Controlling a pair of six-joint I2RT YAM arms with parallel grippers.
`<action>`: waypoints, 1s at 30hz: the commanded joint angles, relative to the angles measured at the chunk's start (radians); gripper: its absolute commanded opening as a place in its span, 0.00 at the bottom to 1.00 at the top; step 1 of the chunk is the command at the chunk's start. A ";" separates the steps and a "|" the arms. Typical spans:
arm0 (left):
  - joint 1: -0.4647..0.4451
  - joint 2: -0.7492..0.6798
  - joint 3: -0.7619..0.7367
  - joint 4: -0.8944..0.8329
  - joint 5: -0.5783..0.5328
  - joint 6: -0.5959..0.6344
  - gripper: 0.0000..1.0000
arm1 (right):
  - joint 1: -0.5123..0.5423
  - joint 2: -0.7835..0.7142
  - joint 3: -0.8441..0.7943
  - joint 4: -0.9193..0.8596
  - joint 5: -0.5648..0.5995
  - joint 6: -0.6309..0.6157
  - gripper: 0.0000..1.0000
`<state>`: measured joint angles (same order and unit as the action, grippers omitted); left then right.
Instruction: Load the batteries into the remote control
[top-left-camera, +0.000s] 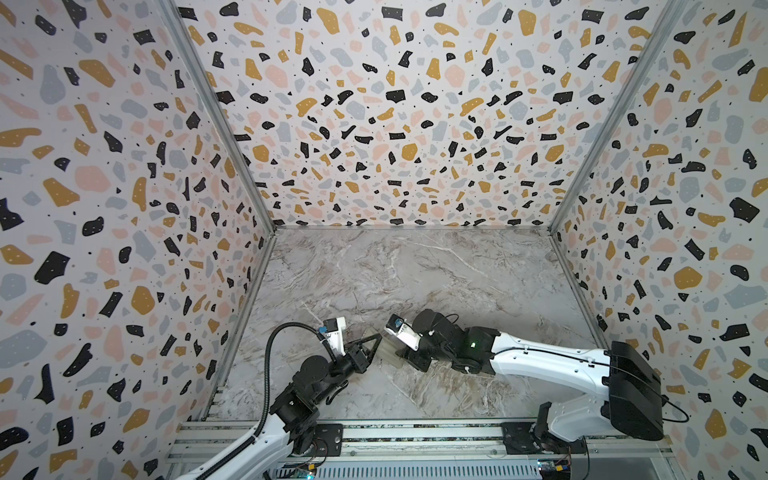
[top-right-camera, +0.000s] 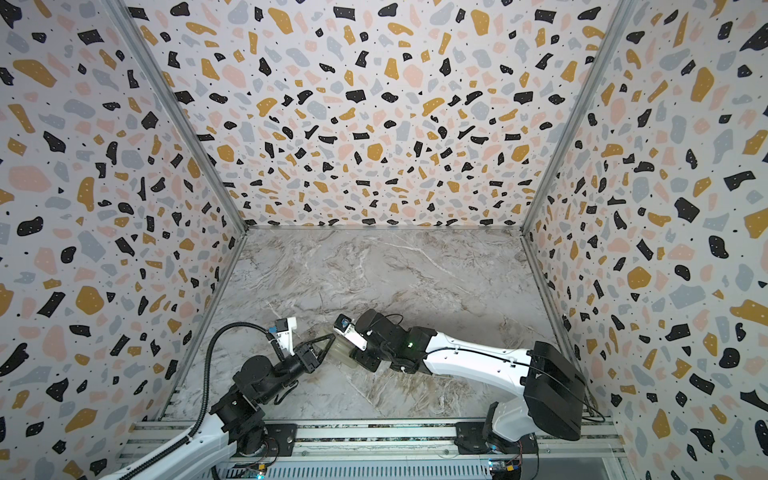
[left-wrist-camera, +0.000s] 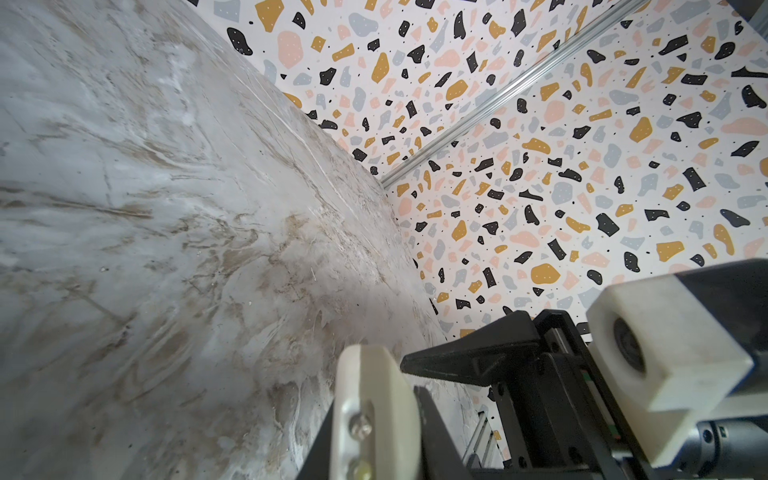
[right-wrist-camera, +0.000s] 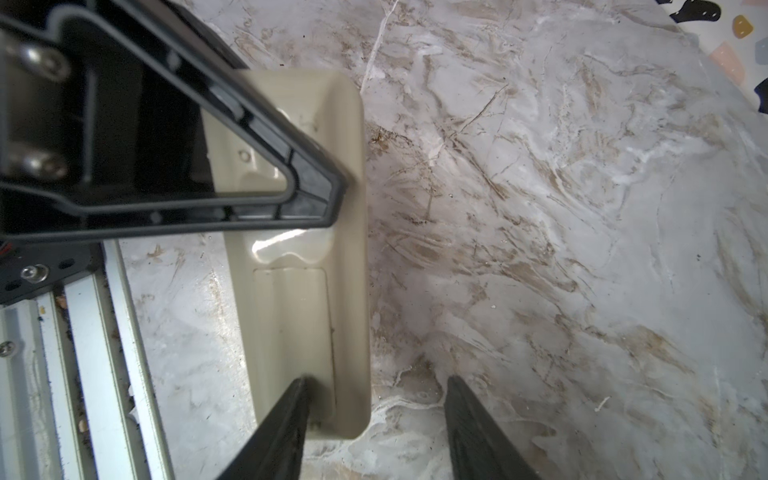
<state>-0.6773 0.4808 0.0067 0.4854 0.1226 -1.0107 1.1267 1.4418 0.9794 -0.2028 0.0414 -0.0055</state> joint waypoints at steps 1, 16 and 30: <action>-0.005 -0.015 -0.054 0.076 0.015 -0.006 0.00 | -0.007 0.015 -0.016 0.006 0.000 0.000 0.55; -0.004 -0.015 -0.051 0.103 0.025 -0.025 0.00 | -0.012 0.045 -0.038 0.046 0.009 -0.016 0.54; -0.004 0.030 -0.040 0.100 -0.042 -0.050 0.00 | -0.004 -0.124 -0.126 0.188 -0.059 -0.011 0.76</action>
<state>-0.6769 0.5091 0.0067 0.4942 0.0940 -1.0416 1.1202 1.3426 0.8654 -0.0666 0.0101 -0.0132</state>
